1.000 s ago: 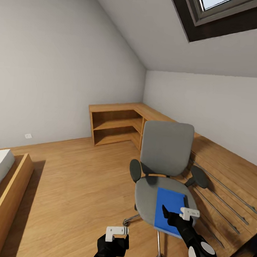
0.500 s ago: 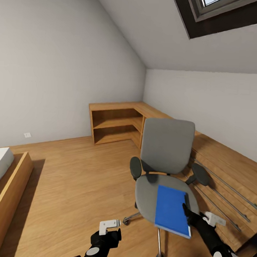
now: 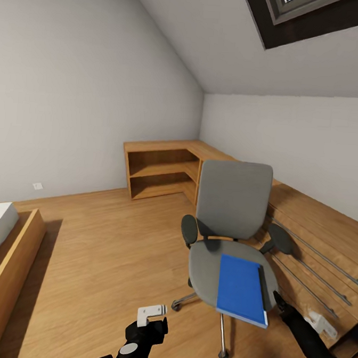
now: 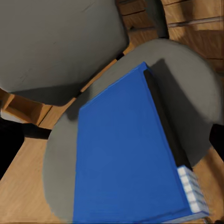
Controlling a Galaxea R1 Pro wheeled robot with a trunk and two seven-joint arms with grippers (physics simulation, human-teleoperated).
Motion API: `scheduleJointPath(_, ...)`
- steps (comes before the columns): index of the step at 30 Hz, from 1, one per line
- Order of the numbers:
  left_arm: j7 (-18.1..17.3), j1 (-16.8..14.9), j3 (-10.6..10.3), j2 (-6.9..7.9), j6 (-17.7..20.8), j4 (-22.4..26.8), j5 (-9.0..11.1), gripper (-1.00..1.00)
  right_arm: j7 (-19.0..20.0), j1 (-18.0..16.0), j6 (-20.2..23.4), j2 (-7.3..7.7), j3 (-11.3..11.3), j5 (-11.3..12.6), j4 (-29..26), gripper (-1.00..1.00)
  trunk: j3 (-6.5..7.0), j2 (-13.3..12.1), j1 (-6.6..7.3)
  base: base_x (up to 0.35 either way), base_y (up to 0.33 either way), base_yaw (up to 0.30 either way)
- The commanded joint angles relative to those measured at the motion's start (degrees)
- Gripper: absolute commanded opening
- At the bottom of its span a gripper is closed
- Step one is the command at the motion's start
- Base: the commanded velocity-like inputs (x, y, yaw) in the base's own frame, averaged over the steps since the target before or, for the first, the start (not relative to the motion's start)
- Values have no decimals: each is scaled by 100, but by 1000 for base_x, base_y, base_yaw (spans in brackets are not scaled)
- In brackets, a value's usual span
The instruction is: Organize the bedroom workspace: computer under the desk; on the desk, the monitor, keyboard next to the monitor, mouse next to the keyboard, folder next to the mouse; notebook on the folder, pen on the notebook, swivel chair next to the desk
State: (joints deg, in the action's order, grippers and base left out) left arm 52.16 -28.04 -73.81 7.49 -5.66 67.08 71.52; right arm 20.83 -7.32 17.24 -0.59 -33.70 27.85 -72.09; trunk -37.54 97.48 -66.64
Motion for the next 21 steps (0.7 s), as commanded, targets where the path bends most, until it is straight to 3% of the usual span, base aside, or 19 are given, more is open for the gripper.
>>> scheduleJointPath(1, 14, -10, -20, 1, -58, 7, 52, 100, 23, -6, 113, 75, -32, 171, 102, 100, -24, 45, -22, 0, 0, 0)
scheduleJointPath(10, 14, -13, -41, -5, -58, 7, 46, 100, 22, -13, 311, 636, -32, 1257, 959, 100, -186, 406, -220, 0, 0, 0)
scheduleJointPath(21, 14, -17, -46, -11, -54, 13, 48, 100, 30, -15, 668, 684, -27, 1372, 1030, 100, -383, 847, -461, 0, 0, 0)
